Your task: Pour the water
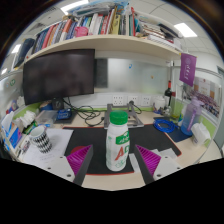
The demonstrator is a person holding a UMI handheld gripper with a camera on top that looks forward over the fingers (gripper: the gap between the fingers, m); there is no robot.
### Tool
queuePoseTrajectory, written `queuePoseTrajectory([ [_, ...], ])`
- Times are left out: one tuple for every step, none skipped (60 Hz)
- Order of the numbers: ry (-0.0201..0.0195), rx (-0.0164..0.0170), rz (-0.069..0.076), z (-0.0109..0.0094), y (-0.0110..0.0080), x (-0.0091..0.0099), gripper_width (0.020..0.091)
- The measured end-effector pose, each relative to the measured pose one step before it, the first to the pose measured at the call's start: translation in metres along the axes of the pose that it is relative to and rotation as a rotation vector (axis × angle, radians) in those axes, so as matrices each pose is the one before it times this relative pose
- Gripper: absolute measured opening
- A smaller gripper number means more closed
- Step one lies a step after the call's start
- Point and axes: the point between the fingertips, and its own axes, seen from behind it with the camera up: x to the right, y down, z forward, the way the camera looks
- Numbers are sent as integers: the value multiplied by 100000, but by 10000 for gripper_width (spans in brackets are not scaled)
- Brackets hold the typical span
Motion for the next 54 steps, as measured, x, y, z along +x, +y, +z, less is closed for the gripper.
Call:
queuePoseTrajectory([
  [-311, 569, -398, 475, 91, 155, 856],
  [-356, 633, -257, 445, 53, 173, 857],
  [-267, 863, -103, 394, -41, 169, 858],
  [-221, 1120, -132, 421, -117, 161, 857],
  [-339, 1148, -299, 397, -123, 113, 856],
  [-407, 1018, -446, 365, -108, 114, 852],
  [-221, 904, -375, 354, -37, 140, 849],
  [-194, 961, -233, 351, -67, 137, 847],
  [-312, 1125, -199, 377, -134, 49, 845],
  [-448, 1018, -224, 362, -66, -1, 841],
  [-405, 691, -200, 364, 3, 19, 833],
  [-343, 393, -78, 360, 60, 46, 824],
  [-399, 175, -45, 343, 118, -7, 819],
  [-500, 261, -44, 343, 76, -22, 813],
  [-469, 407, 24, 313, 12, -13, 808],
  [-294, 245, 112, 138, -86, -18, 805],
  [-330, 590, 32, 243, -26, -6, 790],
  [-199, 568, 49, 228, -12, -32, 773],
  [-95, 443, 102, 236, 41, -12, 750],
  [-123, 335, 176, 231, 63, -22, 722],
  [-110, 297, 143, 212, 54, -23, 696],
  [-131, 225, 28, 210, 66, -17, 669],
  [-103, -56, 34, 211, 134, 10, 640],
  [53, -342, 31, 188, 239, 73, 603],
  [-318, 8, 217, 181, 96, -17, 581],
  [-378, 298, 148, 288, 84, 101, 554],
  [-49, 35, -15, 90, 230, 21, 539],
  [-344, 1204, 70, 21, -183, -80, 541],
  [-198, 1117, -185, 53, -139, -36, 533],
  [140, 159, -547, 24, 56, 29, 523],
  [151, 261, -600, -32, 11, 8, 512],
  [111, 562, -527, -28, -59, 0, 501],
  [206, 557, -361, -23, -28, 37, 489],
  [217, 627, -284, -27, -32, 33, 478],
  [89, 793, -96, -6, -95, -161, 467],
  [-312, 796, -372, -19, -62, -8, 446],
  [-438, 532, -570, 4, -11, -98, 435],
  [-405, 702, -773, -18, -65, -90, 423],
  [-287, 438, -851, 33, -10, -27, 407],
  [-172, 372, -262, 36, -19, -5, 399],
  [-58, 230, 199, 16, 11, 33, 382],
  [181, 101, 298, 11, 11, 55, 376],
  [195, 136, 329, 25, 8, 60, 369],
  [93, 151, 330, 3, -9, 26, 362],
  [56, 26, 174, 40, -83, -123, 362],
  [-167, 78, -76, -15, -8, -8, 360],
  [-233, 78, -132, 16, -15, -31, 352],
  [11, 5, -120, 14, -4, 26, 344],
  [173, 37, 251, 16, -2, 30, 344],
  [258, -72, 490, -20, 9, 26, 344],
  [367, -84, 350, 10, 11, 31, 344],
  [36, -154, -9, 6, 10, -38, 343],
  [-199, -261, -583, 39, 21, -67, 344],
  [-126, -386, -803, 24, 8, -13, 343],
])
